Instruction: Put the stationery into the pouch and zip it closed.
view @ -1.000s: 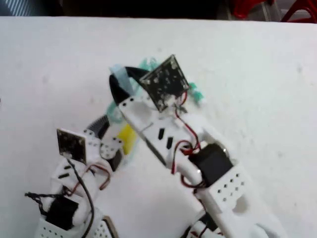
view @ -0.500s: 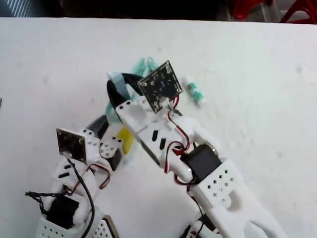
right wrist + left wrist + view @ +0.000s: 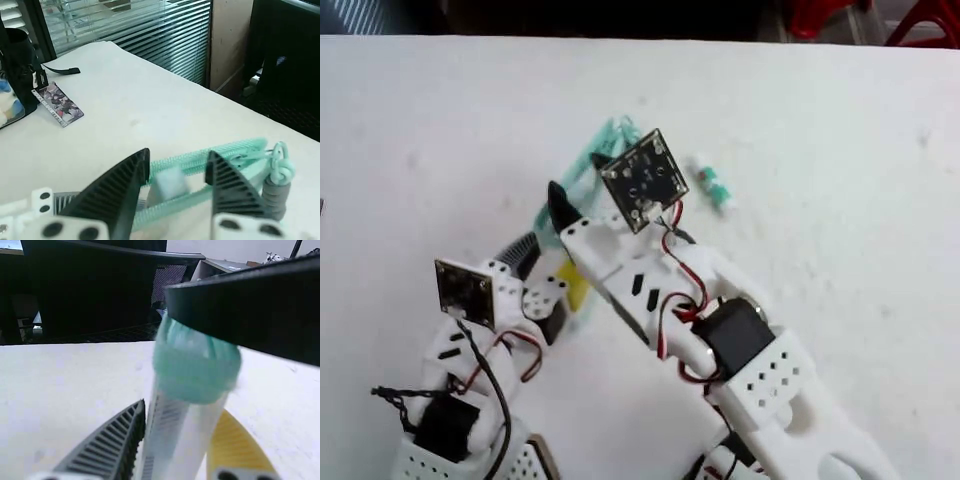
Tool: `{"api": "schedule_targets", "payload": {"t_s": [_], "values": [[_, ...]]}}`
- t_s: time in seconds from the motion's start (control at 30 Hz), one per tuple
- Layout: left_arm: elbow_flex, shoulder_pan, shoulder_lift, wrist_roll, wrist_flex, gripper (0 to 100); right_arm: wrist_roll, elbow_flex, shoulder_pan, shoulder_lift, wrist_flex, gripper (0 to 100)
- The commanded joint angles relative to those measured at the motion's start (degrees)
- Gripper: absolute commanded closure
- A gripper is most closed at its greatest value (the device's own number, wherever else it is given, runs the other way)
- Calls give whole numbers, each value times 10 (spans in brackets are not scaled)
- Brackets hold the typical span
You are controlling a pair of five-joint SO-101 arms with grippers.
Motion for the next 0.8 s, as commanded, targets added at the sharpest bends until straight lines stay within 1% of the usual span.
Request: {"api": "schedule_targets", "payload": {"t_s": [0.0,0.13,0.2,0.27,0.33,0.47,0.57,0.63,0.77], "values": [[-23,-2,4,5,2,797,0,-11,-4,-36,2,732],[-22,-2,4,5,2,797,1,-11,-1,-65,3,745],[-21,-2,4,5,2,797,1,-11,15,-74,4,744],[-21,-2,4,5,2,797,-1,-19,42,-73,2,744],[-21,-2,4,5,2,797,-4,-39,86,-58,7,744],[-21,-3,4,4,4,797,-31,-116,170,11,60,745],[-25,-46,4,4,-1,836,-37,-200,228,83,116,745],[-24,-81,4,5,-21,856,-37,-250,266,139,145,745],[-20,-83,4,5,-27,857,-29,-328,316,285,182,745]]}}
